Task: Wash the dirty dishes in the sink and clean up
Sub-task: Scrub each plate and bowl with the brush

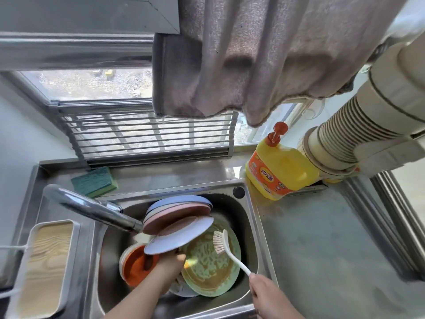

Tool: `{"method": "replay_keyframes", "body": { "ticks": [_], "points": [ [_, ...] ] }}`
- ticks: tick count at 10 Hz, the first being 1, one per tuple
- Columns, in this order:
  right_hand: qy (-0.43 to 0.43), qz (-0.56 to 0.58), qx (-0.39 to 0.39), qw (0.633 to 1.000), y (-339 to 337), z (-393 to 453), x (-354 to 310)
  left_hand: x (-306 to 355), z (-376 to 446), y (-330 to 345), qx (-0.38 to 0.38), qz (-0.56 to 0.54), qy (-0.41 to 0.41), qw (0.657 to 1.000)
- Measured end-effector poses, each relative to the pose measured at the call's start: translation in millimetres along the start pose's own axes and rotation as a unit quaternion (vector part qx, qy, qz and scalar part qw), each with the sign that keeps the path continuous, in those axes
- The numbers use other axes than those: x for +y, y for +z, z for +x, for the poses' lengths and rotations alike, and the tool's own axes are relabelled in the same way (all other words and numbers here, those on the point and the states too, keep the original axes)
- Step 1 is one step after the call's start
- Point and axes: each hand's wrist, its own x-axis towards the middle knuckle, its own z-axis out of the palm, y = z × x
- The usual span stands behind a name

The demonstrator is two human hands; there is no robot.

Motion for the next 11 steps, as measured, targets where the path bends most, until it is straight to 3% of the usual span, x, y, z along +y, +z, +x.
{"method": "replay_keyframes", "body": {
  "ticks": [1, 2, 4, 5, 6, 7, 8, 9, 10, 11],
  "points": [
    [0.006, -0.003, 0.016, 1.000, -7.4, -7.6, -11.6, -5.2, -11.6, 0.9, 0.036, -0.215, -0.029, 0.976],
    [0.000, 0.016, 0.020, 1.000, -8.9, -20.1, -15.3, -14.4, -34.4, -14.7, -0.014, -0.324, -0.026, 0.946],
    [-0.011, 0.038, 0.020, 0.999, -11.6, -50.2, -27.4, -5.8, -59.3, -53.2, -0.069, -0.390, 0.001, 0.918],
    [-0.015, 0.052, 0.021, 0.998, -11.8, -57.6, -29.6, 1.6, -57.7, -60.4, -0.071, -0.362, 0.057, 0.928],
    [-0.006, 0.071, 0.038, 0.997, -5.1, -55.1, -21.4, 5.0, -50.5, -64.4, -0.012, -0.288, 0.131, 0.949],
    [0.007, 0.041, 0.062, 0.997, 3.5, -49.3, -5.3, 14.8, -60.9, -71.4, 0.068, -0.205, 0.234, 0.948],
    [0.028, 0.045, 0.073, 0.996, 10.6, -54.1, 5.4, 24.9, -68.6, -78.1, 0.163, -0.014, 0.392, 0.906],
    [0.044, 0.044, 0.067, 0.996, 16.1, -61.2, 3.7, 27.5, -62.1, -77.3, 0.219, 0.084, 0.528, 0.817],
    [0.048, 0.043, 0.040, 0.997, 20.7, -55.1, -0.3, 17.8, -47.9, -67.6, 0.239, 0.126, 0.509, 0.817],
    [0.027, 0.032, 0.008, 0.999, 24.1, -42.8, -11.5, 3.5, -35.5, -61.8, 0.221, 0.113, 0.429, 0.869]
  ]
}}
